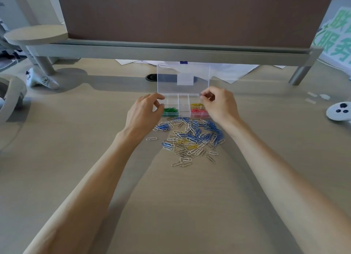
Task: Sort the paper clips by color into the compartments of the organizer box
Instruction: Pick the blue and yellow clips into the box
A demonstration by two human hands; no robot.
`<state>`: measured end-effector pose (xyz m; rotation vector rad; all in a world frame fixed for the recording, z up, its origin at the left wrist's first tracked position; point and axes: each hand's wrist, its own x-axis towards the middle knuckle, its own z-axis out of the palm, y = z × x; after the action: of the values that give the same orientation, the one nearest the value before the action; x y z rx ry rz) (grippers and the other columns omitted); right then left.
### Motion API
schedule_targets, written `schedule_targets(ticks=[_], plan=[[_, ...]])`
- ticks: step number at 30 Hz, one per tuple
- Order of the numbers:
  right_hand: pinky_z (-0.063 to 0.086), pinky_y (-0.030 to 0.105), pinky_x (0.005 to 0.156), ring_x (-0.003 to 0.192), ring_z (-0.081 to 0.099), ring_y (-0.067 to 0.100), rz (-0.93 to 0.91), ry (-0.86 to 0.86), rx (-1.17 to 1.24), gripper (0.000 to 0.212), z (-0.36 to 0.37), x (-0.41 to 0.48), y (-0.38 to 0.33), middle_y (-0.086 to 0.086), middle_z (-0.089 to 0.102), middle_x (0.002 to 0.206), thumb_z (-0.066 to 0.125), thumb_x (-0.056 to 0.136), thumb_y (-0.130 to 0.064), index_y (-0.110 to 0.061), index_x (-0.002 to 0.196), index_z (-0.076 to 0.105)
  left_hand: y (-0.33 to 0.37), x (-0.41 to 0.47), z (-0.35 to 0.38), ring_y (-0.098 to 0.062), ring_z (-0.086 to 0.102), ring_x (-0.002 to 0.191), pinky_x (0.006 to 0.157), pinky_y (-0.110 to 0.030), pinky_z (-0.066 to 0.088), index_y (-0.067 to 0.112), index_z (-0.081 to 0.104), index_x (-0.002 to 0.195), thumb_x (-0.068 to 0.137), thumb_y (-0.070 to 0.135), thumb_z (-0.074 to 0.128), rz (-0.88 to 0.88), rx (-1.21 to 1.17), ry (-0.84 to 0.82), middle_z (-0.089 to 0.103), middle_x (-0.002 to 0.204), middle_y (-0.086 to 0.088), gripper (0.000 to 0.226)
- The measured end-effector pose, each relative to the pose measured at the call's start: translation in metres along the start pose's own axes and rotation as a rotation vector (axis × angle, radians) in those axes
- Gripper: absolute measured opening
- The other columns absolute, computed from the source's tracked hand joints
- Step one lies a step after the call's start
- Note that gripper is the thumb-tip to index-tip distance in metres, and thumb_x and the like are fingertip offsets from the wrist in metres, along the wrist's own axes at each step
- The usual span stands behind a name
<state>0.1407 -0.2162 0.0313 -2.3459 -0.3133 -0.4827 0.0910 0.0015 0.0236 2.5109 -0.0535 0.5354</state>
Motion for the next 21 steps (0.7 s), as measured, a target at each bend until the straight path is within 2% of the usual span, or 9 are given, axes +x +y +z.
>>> schedule_targets(ticks=[4,7,11,13,15,19,21], plan=[[0.055,0.039,0.078,0.08,0.064,0.011,0.017,0.019,-0.109,0.012,0.012,0.021,0.004,-0.007,0.072,0.09,0.06,0.091,-0.024,-0.022,0.093,0.072,0.001,0.002,-0.005,-0.008,0.05,0.077,0.071,-0.027,0.039,0.027,0.058,0.123,0.097,0.024,0.053,0.095,-0.057,-0.149,0.061,0.094,0.013,0.026],[0.055,0.041,0.08,0.083,0.066,0.014,0.021,-0.025,-0.175,0.013,0.02,0.03,0.009,-0.005,0.073,0.092,0.06,0.092,-0.025,-0.022,0.094,0.073,0.0,0.005,-0.007,-0.001,0.048,0.064,0.065,-0.025,0.037,0.029,0.06,0.119,0.097,0.023,0.052,0.106,-0.062,-0.198,0.061,0.093,0.011,0.024],[0.054,0.041,0.081,0.084,0.065,0.014,0.029,-0.023,-0.15,0.016,0.015,0.027,0.011,-0.005,0.073,0.092,0.058,0.093,-0.023,-0.02,0.095,0.074,-0.001,0.005,-0.005,0.004,0.048,0.064,0.061,-0.018,0.037,0.032,0.064,0.113,0.096,0.023,0.052,0.101,-0.029,-0.278,0.063,0.095,0.01,0.023],[0.055,0.038,0.079,0.082,0.065,0.012,0.005,0.0,-0.084,0.016,0.008,0.015,0.006,-0.005,0.073,0.092,0.059,0.092,-0.021,-0.019,0.097,0.074,0.0,0.003,-0.007,0.01,0.05,0.065,0.059,-0.007,0.033,0.031,0.067,0.109,0.095,0.024,0.055,0.137,-0.006,-0.332,0.062,0.091,0.011,0.02],[0.054,0.031,0.074,0.077,0.063,0.009,-0.019,-0.023,-0.016,0.014,0.002,0.001,0.001,-0.006,0.072,0.089,0.062,0.091,-0.02,-0.018,0.097,0.074,0.003,0.001,-0.009,0.019,0.048,0.067,0.059,-0.002,0.033,0.028,0.07,0.104,0.093,0.022,0.059,0.178,-0.002,-0.403,0.06,0.083,0.017,0.017],[0.04,0.009,0.064,0.067,0.055,-0.004,-0.078,-0.191,0.048,0.012,-0.007,-0.032,-0.001,-0.013,0.069,0.092,0.067,0.088,-0.019,-0.022,0.096,0.075,0.008,0.0,-0.011,0.016,0.048,0.071,0.06,-0.003,0.033,0.03,0.072,0.098,0.089,0.024,0.065,0.203,0.021,-0.522,0.061,0.086,0.019,0.013],[0.039,0.006,0.069,0.073,0.055,-0.007,-0.117,-0.261,0.061,0.013,-0.011,-0.046,0.0,-0.016,0.067,0.093,0.068,0.087,-0.017,-0.023,0.096,0.075,0.009,-0.004,-0.01,0.018,0.048,0.074,0.062,-0.003,0.033,0.03,0.072,0.097,0.089,0.025,0.065,0.218,0.017,-0.522,0.064,0.09,0.016,0.012]])
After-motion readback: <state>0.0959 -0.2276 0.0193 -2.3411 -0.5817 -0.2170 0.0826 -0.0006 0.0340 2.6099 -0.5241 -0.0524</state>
